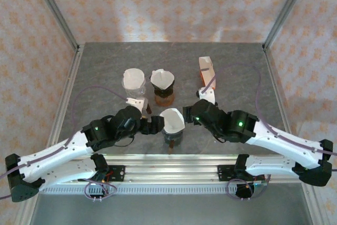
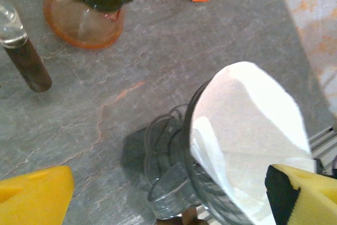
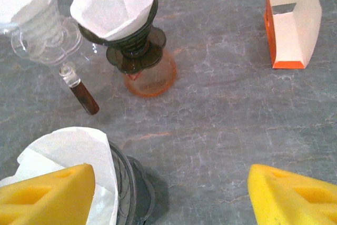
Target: Place the coffee filter in the dripper
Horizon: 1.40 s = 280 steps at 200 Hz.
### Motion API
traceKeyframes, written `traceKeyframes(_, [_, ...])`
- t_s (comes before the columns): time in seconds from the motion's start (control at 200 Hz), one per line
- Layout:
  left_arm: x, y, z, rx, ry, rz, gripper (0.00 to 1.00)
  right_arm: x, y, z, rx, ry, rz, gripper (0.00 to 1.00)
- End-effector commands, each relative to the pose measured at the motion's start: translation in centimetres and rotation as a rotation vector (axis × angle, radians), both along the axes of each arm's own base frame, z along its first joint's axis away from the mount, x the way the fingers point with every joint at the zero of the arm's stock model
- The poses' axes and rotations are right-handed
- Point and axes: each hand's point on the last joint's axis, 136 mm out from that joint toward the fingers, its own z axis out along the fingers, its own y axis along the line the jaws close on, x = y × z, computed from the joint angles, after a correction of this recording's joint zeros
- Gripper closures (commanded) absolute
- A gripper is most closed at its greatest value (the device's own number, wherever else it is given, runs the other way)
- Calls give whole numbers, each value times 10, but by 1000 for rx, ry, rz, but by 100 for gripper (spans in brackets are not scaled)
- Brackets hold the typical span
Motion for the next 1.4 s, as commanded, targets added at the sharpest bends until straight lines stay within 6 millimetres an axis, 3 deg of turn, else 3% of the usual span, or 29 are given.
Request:
traceKeyframes(0.0, [6, 13, 31, -28, -71, 54, 5, 3, -16, 3, 20, -54, -67, 24])
traceKeyframes(0.12, [15, 56, 55, 60, -185, 178, 3, 1, -29, -2, 46, -66, -102, 24])
traceKeyframes(0.215, [23, 89, 65, 81, -210, 276, 8, -1, -33, -6, 72, -67, -105, 24])
traceKeyframes(0.36, [35, 133, 53, 128, -162, 430, 9, -3, -39, -13, 62, -63, -115, 24])
traceKeyframes(0.485, [49, 162, 27, 44, -73, 571, 27, -4, -44, -14, 68, -68, -123, 24])
traceKeyframes(0.661, [86, 179, -12, -116, 26, 685, 64, -7, -43, -14, 107, -73, -105, 24])
traceKeyframes(0.796, [115, 193, -46, -128, 61, 768, 100, -9, -43, -14, 112, -69, -94, 24])
traceKeyframes(0.996, [142, 212, -95, -270, 102, 873, 100, -11, -47, -11, 125, -73, -94, 24])
traceKeyframes(1.161, [171, 197, -110, -388, 100, 808, 100, -11, -50, -9, 126, -79, -95, 24])
traceKeyframes(1.396, [191, 198, -130, -385, 102, 806, 100, -12, -52, -6, 128, -80, -96, 24])
